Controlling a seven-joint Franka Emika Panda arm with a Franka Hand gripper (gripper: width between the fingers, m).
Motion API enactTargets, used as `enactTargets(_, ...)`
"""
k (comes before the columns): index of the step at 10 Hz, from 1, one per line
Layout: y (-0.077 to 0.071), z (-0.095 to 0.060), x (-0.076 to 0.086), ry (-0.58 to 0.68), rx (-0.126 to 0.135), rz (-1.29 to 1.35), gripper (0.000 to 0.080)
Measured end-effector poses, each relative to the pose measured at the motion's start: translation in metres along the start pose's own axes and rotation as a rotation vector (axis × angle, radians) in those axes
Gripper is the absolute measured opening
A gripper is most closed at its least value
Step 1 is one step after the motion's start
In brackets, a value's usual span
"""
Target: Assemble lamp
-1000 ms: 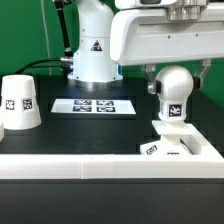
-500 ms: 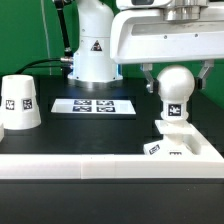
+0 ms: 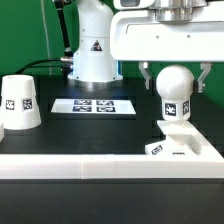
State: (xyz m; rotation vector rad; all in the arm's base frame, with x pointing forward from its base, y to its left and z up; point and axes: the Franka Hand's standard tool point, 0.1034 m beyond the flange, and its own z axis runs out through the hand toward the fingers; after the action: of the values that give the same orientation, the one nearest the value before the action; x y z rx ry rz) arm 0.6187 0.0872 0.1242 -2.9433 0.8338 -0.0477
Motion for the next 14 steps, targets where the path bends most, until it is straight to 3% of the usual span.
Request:
enactTargets(7,0.0032,0.0005,-0.0014,-0.012,-0.009,0.347,0.0579)
enactTargets(10,0.0016,0.0022,-0.0062,-0.081,-0.025,0.734,0.0579)
enactTargets(14,0.0004,0.0034,-0.0076,-0.144,-0.016,0.981,0.0579)
